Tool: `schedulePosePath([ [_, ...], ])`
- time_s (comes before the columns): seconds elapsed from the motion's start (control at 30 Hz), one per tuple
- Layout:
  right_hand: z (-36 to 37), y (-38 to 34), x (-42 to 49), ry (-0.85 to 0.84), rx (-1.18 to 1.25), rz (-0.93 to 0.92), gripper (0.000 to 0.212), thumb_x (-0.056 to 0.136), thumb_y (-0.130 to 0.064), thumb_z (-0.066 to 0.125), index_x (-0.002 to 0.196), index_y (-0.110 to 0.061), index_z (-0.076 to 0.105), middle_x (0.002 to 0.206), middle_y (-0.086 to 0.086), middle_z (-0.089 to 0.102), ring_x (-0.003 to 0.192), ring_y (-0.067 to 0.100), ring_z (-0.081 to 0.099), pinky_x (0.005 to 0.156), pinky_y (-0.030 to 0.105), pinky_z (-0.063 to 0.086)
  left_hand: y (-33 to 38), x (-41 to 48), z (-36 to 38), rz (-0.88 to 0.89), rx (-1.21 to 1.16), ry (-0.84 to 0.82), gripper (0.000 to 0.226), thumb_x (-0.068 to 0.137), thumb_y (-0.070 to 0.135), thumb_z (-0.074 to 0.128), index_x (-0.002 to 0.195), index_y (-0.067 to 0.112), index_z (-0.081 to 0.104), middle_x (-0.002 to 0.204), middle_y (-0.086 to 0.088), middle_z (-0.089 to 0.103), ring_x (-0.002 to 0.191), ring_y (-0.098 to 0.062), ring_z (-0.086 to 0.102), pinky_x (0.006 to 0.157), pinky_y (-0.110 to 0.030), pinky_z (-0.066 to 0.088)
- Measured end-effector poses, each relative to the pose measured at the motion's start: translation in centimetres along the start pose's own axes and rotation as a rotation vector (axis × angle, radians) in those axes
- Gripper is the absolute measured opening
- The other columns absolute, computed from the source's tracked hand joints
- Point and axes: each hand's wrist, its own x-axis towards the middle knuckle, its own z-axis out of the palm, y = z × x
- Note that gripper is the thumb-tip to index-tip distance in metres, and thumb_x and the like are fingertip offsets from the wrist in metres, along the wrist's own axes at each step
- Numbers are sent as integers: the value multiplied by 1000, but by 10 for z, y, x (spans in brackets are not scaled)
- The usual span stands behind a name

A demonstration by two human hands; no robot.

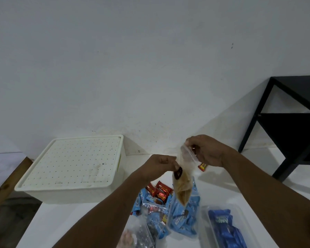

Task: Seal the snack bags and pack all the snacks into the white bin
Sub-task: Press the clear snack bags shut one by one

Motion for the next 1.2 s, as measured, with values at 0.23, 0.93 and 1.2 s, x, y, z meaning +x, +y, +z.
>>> schedulePosePath([
  [0.23,-21,33,31,146,228,36,30,86,-48,64,84,-18,64,94,4,66,89,23,62,81,41,50,-38,36,-7,12,-79,247,4,80,19,82,78,21,79,84,-1,77,74,-11,68,60,-20,51],
  [0.93,-35,148,216,345,-328,197,22,87,-21,68,107,-30,66,112,-8,56,101,13,56,85,31,49,-170,171,-77,-270,222,409,14,88,21,69,97,31,74,101,9,68,73,6,63,66,-5,43],
  [1.2,19,149,104,203,-356,348,12,89,-14,64,98,-7,68,86,12,70,71,22,67,57,27,47,-138,49,-55,-481,114,219,20,85,18,76,103,10,72,94,-14,73,76,-21,62,72,-30,48],
])
